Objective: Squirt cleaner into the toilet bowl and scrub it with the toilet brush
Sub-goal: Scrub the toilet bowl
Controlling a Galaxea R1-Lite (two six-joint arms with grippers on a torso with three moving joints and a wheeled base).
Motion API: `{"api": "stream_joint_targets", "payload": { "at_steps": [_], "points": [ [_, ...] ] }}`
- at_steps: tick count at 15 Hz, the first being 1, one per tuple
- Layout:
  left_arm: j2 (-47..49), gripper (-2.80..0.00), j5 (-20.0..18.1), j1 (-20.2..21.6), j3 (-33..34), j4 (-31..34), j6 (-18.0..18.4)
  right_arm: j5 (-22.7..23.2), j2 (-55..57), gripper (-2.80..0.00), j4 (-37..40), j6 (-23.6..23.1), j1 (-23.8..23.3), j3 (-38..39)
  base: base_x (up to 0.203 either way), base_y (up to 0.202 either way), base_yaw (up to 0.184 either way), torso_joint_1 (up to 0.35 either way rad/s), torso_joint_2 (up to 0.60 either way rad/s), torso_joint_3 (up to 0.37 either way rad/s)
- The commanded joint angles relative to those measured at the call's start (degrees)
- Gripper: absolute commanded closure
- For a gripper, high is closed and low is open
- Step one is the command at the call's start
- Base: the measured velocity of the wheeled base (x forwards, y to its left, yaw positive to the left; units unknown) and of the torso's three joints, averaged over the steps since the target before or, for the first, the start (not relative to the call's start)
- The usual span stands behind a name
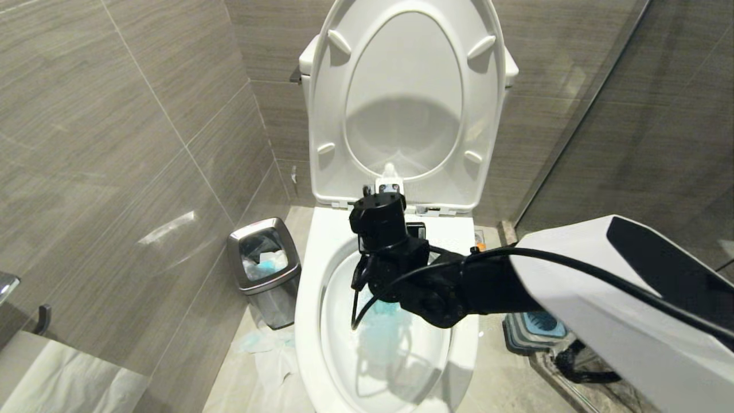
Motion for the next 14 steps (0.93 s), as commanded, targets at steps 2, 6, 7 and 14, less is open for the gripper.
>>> {"api": "stream_joint_targets", "payload": {
  "at_steps": [2, 6, 7, 14],
  "points": [
    [0.02, 0.0, 0.0, 0.02, 0.09, -0.01, 0.02, -0.19, -7.44, 0.0, -0.14, -0.06, 0.14, 3.11, 0.0, 0.0, 0.0, 0.0, 0.0, 0.0],
    [0.02, 0.0, 0.0, 0.02, 0.09, -0.01, 0.02, 0.0, -4.84, 0.0, -0.2, 0.02, 0.11, 2.99, 0.0, 0.0, 0.0, 0.0, 0.0, 0.0],
    [0.02, 0.0, 0.0, 0.02, 0.09, -0.01, 0.02, 0.05, -3.58, 0.0, -0.27, 0.12, 0.13, 2.9, 0.0, 0.0, 0.0, 0.0, 0.0, 0.0],
    [0.02, 0.0, 0.0, 0.02, 0.09, -0.01, 0.02, 0.25, 5.77, 0.0, -1.57, 0.65, -0.03, 1.36, 0.0, 0.0, 0.0, 0.0, 0.0, 0.0]
  ]
}}
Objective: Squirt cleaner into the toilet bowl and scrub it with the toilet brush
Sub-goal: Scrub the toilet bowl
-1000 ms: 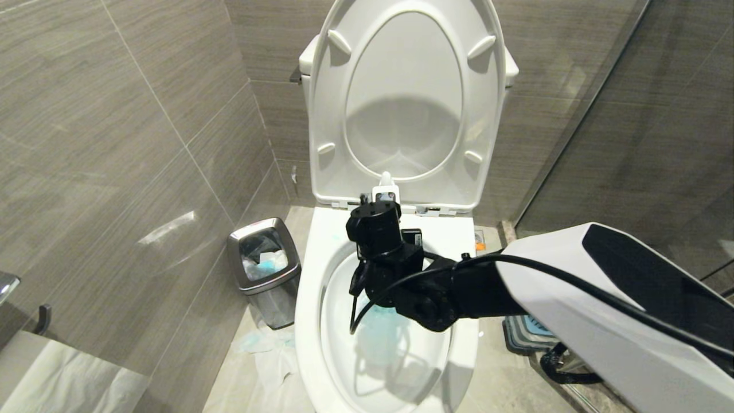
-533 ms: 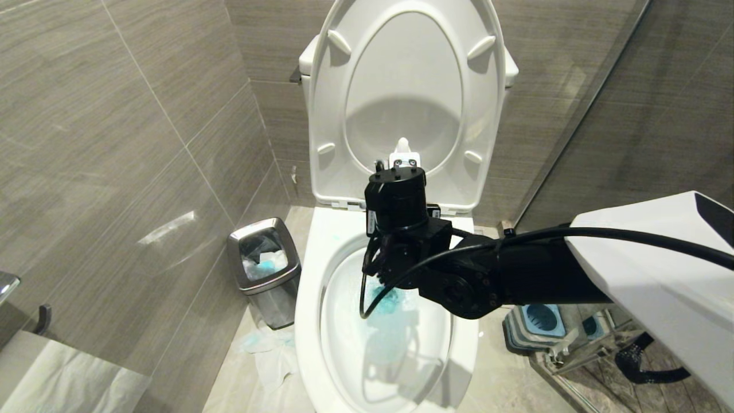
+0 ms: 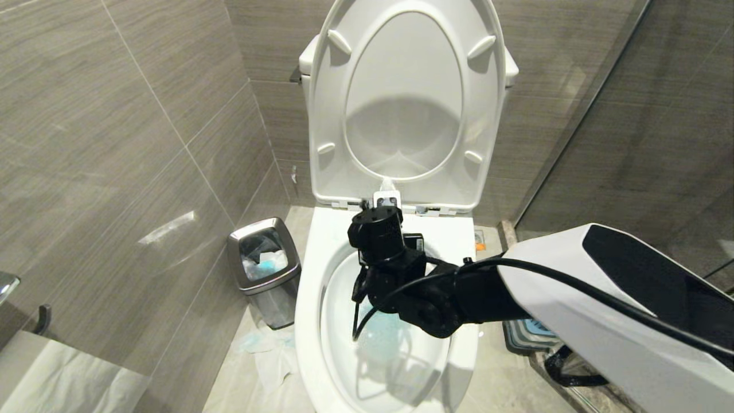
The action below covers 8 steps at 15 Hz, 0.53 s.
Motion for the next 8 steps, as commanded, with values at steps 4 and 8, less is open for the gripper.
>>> {"api": "stream_joint_targets", "payload": {
  "at_steps": [4, 8],
  "points": [
    [0.02, 0.0, 0.0, 0.02, 0.09, -0.03, 0.02, -0.34, 5.94, 0.0, -0.38, 0.43, -0.09, -1.53, 0.0, 0.0, 0.0, 0.0, 0.0, 0.0],
    [0.02, 0.0, 0.0, 0.02, 0.09, -0.03, 0.02, -0.65, 6.08, 0.0, -0.38, 0.51, 0.21, -1.48, 0.0, 0.0, 0.0, 0.0, 0.0, 0.0]
  ]
}}
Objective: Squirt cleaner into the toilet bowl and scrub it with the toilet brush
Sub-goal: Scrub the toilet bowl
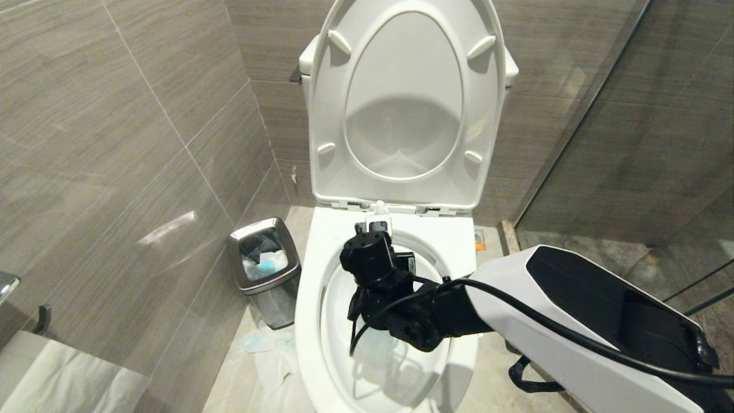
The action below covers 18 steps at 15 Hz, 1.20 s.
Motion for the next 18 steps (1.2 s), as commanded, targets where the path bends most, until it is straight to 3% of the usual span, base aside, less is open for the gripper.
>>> {"api": "stream_joint_targets", "payload": {
  "at_steps": [1, 9, 15, 18],
  "points": [
    [0.02, 0.0, 0.0, 0.02, 0.09, -0.01, 0.03, -0.34, -1.34, 0.0, -0.1, 0.09, 0.43, 0.55, 0.0, 0.0, 0.0, 0.0, 0.0, 0.0],
    [0.02, 0.0, 0.0, 0.02, 0.05, -0.01, 0.03, -0.89, -26.54, 0.0, 2.07, -1.23, 3.07, 8.35, 0.0, 0.0, 0.0, 0.0, 0.0, 0.0],
    [0.02, 0.0, 0.0, 0.02, 0.09, -0.01, 0.03, -1.88, -44.16, 0.0, 13.82, -1.86, 6.47, 8.91, 0.0, 0.0, 0.0, 0.0, 0.0, 0.0],
    [0.02, 0.0, 0.0, 0.02, 0.09, -0.01, 0.03, -1.24, -46.25, 0.0, 17.43, -1.88, 8.81, 8.85, 0.0, 0.0, 0.0, 0.0, 0.0, 0.0]
  ]
}}
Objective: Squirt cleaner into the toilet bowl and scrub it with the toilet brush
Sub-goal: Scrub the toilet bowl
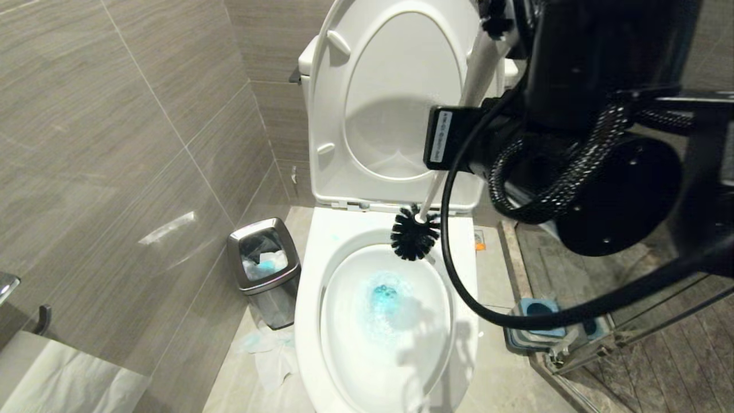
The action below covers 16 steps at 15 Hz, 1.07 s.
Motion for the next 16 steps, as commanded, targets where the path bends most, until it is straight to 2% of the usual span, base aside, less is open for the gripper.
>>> {"api": "stream_joint_targets", "payload": {
  "at_steps": [1, 5, 13, 15, 16],
  "points": [
    [0.02, 0.0, 0.02, 0.02, 0.09, 0.02, 0.0, 0.32, -2.67, 0.0, 0.15, -0.68, 0.94, -0.64, 0.0, 0.0, 0.0, 0.0, 0.0, 0.0],
    [0.02, 0.0, 0.02, 0.02, 0.09, 0.02, 0.0, 1.48, -1.33, 0.0, 0.16, -4.63, 0.88, -4.6, 0.0, 0.0, 0.0, 0.0, 0.0, 0.0],
    [0.02, 0.0, 0.02, 0.02, 0.09, 0.02, 0.0, 1.48, -0.34, 0.0, 0.16, -6.95, 0.94, -7.5, 0.0, 0.0, 0.0, 0.0, 0.0, 0.0],
    [0.02, 0.0, 0.02, 0.02, 0.09, 0.02, 0.0, 1.48, 0.75, 0.0, -0.02, -6.6, 0.94, -6.28, 0.0, 0.0, 0.0, 0.0, 0.0, 0.0],
    [0.02, 0.0, 0.02, 0.02, 0.09, 0.02, 0.0, 1.48, 1.3, 0.0, -0.36, -5.22, 0.95, -2.77, 0.0, 0.0, 0.0, 0.0, 0.0, 0.0]
  ]
}}
